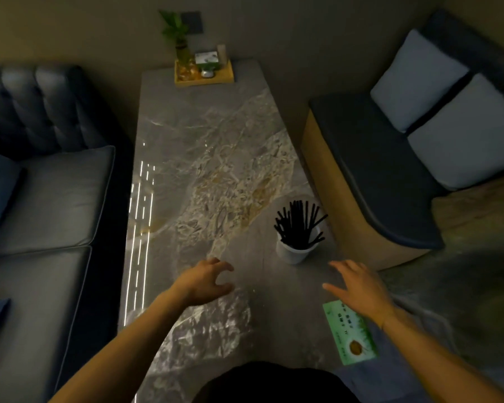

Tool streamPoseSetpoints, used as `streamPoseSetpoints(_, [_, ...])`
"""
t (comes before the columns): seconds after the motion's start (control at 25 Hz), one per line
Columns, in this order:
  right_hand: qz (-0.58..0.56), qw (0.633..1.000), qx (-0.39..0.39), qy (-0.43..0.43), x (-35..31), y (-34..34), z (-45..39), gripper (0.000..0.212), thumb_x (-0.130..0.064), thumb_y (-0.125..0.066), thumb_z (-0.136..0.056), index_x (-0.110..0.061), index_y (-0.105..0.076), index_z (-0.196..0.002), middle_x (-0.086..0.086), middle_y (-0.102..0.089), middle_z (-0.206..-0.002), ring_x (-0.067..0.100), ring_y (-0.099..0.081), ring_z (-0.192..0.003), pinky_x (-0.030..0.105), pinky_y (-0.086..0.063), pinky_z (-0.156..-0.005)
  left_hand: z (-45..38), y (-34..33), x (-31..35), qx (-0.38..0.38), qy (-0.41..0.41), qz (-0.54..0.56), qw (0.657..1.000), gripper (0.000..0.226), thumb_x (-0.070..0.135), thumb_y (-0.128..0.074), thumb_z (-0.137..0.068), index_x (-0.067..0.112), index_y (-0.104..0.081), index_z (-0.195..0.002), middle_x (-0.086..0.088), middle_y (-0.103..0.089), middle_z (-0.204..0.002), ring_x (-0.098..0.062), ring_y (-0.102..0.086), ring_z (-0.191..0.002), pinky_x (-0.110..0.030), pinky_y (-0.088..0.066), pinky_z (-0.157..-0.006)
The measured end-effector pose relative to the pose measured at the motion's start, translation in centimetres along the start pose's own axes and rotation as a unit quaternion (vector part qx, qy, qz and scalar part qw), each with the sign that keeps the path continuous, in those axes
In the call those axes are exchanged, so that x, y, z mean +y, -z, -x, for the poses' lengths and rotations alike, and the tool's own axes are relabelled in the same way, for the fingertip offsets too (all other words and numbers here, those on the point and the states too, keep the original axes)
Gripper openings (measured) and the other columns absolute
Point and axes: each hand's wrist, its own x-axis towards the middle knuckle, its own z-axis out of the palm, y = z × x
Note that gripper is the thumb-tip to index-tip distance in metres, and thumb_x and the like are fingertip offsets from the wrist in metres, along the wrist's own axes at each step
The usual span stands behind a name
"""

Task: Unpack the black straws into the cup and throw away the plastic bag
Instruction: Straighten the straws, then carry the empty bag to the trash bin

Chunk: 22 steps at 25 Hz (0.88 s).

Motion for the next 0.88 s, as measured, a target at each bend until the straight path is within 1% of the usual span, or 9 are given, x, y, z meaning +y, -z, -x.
streamPoseSetpoints(0.08, [-0.023,1.0,0.013,0.01,1.2,1.5,-1.5,0.081,-0.071,-0.047,-0.082,-0.027,-0.027,-0.147,0.001,-0.039,-0.148,0.028,-0.038,-0.132,0.045,-0.041,-0.104,-2.0,1.9,2.1,0.019,-0.013,-0.058,0.998,0.066,0.063,-0.057,-0.08,0.037,-0.04,-0.139,0.001,-0.046,-0.141,-0.023,-0.047,-0.127,-0.04,-0.042,-0.1])
streamPoseSetpoints(0.16, [-0.036,0.998,0.028,0.03,1.1,2.9,-3.2,0.097,-0.078,-0.047,-0.074,-0.027,-0.017,-0.15,0.003,-0.031,-0.153,0.029,-0.031,-0.136,0.046,-0.038,-0.107,-3.6,3.7,4.1,0.06,-0.045,-0.131,0.989,0.083,0.067,-0.058,-0.076,0.035,-0.027,-0.147,-0.001,-0.041,-0.147,-0.025,-0.044,-0.131,-0.042,-0.04,-0.103])
streamPoseSetpoints(0.24, [-0.055,0.997,0.02,0.047,0.1,3.6,-4.9,0.111,-0.083,-0.05,-0.066,-0.026,-0.008,-0.151,0.003,-0.021,-0.157,0.029,-0.021,-0.142,0.049,-0.031,-0.112,-4.7,5.0,6.0,0.098,-0.073,-0.158,0.98,0.102,0.07,-0.061,-0.071,0.033,-0.011,-0.152,-0.003,-0.033,-0.153,-0.026,-0.038,-0.136,-0.043,-0.038,-0.106])
streamPoseSetpoints(0.32, [-0.092,0.994,0.004,0.061,-1.2,3.7,-6.3,0.119,-0.081,-0.058,-0.062,-0.023,-0.005,-0.152,0.003,-0.013,-0.16,0.028,-0.011,-0.145,0.05,-0.023,-0.116,-5.7,5.6,8.0,0.107,-0.075,-0.121,0.984,0.118,0.074,-0.065,-0.065,0.033,0.002,-0.152,-0.004,-0.02,-0.159,-0.027,-0.029,-0.142,-0.043,-0.036,-0.108])
streamPoseSetpoints(0.4, [-0.122,0.99,-0.002,0.069,-2.1,3.3,-7.6,0.123,-0.076,-0.066,-0.06,-0.02,-0.005,-0.151,0.005,-0.013,-0.16,0.028,-0.008,-0.146,0.05,-0.02,-0.117,-6.6,5.4,9.8,0.097,-0.079,-0.061,0.99,0.128,0.078,-0.066,-0.059,0.035,0.012,-0.151,0.0,-0.006,-0.163,-0.025,-0.017,-0.147,-0.044,-0.031,-0.113])
streamPoseSetpoints(0.56, [-0.179,0.98,0.001,0.081,-2.9,2.4,-8.9,0.124,-0.072,-0.072,-0.058,-0.024,-0.005,-0.151,0.007,-0.011,-0.16,0.027,-0.009,-0.146,0.051,-0.018,-0.116,-7.6,3.2,12.0,0.099,-0.092,0.036,0.99,0.132,0.085,-0.062,-0.054,0.046,0.028,-0.142,0.009,0.008,-0.163,-0.005,0.005,-0.146,-0.033,-0.015,-0.117])
streamPoseSetpoints(0.68, [-0.186,0.977,0.006,0.101,-2.5,2.6,-10.1,0.123,-0.07,-0.07,-0.058,-0.024,-0.004,-0.151,0.005,-0.009,-0.16,0.027,-0.008,-0.147,0.051,-0.018,-0.118,-8.4,2.2,12.7,0.12,-0.069,0.106,0.985,0.13,0.084,-0.063,-0.057,0.041,0.022,-0.146,0.012,0.006,-0.163,0.003,0.005,-0.141,-0.027,-0.012,-0.117])
streamPoseSetpoints(0.8, [-0.155,0.979,-0.026,0.13,-2.4,3.0,-11.2,0.122,-0.076,-0.061,-0.059,-0.024,0.001,-0.151,0.0,-0.001,-0.161,0.025,0.002,-0.148,0.05,-0.013,-0.12,-9.2,2.1,13.3,0.124,-0.034,0.184,0.975,0.123,0.085,-0.06,-0.058,0.044,0.013,-0.148,0.015,-0.002,-0.163,-0.005,-0.011,-0.146,-0.022,-0.019,-0.11])
streamPoseSetpoints(0.88, [-0.129,0.98,-0.028,0.15,-2.8,3.1,-11.8,0.116,-0.071,-0.061,-0.065,-0.023,0.001,-0.151,-0.001,0.0,-0.162,0.024,0.007,-0.148,0.048,-0.009,-0.121,-9.3,1.9,14.0,0.13,-0.026,0.219,0.967,0.121,0.085,-0.061,-0.058,0.046,0.01,-0.147,0.017,-0.006,-0.162,-0.006,-0.018,-0.144,-0.019,-0.024,-0.105])
